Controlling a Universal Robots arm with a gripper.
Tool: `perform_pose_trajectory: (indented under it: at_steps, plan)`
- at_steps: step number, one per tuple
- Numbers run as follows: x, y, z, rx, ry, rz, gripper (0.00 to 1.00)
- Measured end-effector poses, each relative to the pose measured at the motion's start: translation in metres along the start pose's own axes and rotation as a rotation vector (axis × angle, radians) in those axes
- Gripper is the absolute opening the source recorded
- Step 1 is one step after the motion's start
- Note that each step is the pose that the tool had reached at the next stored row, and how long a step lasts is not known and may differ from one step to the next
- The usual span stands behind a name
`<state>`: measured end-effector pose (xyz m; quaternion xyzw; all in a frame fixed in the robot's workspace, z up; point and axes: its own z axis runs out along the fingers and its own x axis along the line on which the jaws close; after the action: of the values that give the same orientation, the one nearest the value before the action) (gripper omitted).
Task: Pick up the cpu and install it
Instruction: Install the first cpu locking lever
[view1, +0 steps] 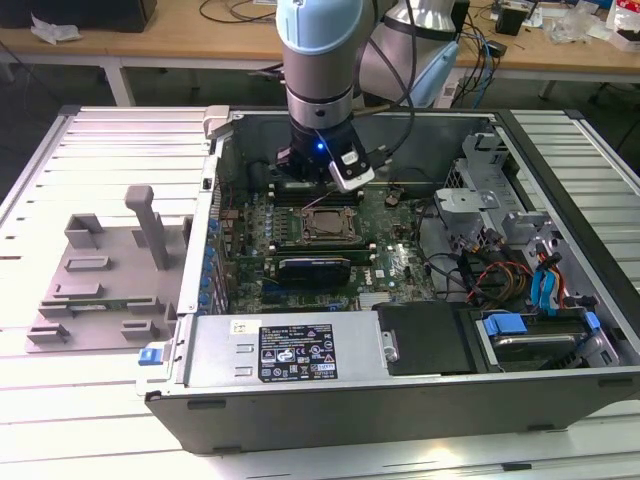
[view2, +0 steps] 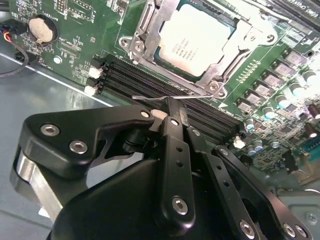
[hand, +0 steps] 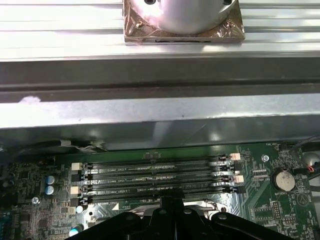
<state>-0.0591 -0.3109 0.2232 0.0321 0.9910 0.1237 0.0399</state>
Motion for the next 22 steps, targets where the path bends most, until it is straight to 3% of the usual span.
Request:
perform_pose_trajectory:
  at_steps: [6,9,12,15,20,22]
  plan:
    - [-0.0007,0.0000,0.0012,0.0004,-0.0009,0.006,0.11]
    - [-0.0011,-0.0005,0.0030,0.0037,-0.0116,0.048,0.11]
    - [-0.0009,-0.0012,0.0067,0.0086,-0.0289,0.116,0.11]
    - [-0.0009,-0.0015,0.0079,0.0144,-0.0384,0.151,0.11]
    - [-0.0006,0.0012,0.0099,0.0175,-0.0446,0.174,0.11]
    - [-0.0014,0.0011,0.0110,0.0272,-0.0529,0.202,0.11]
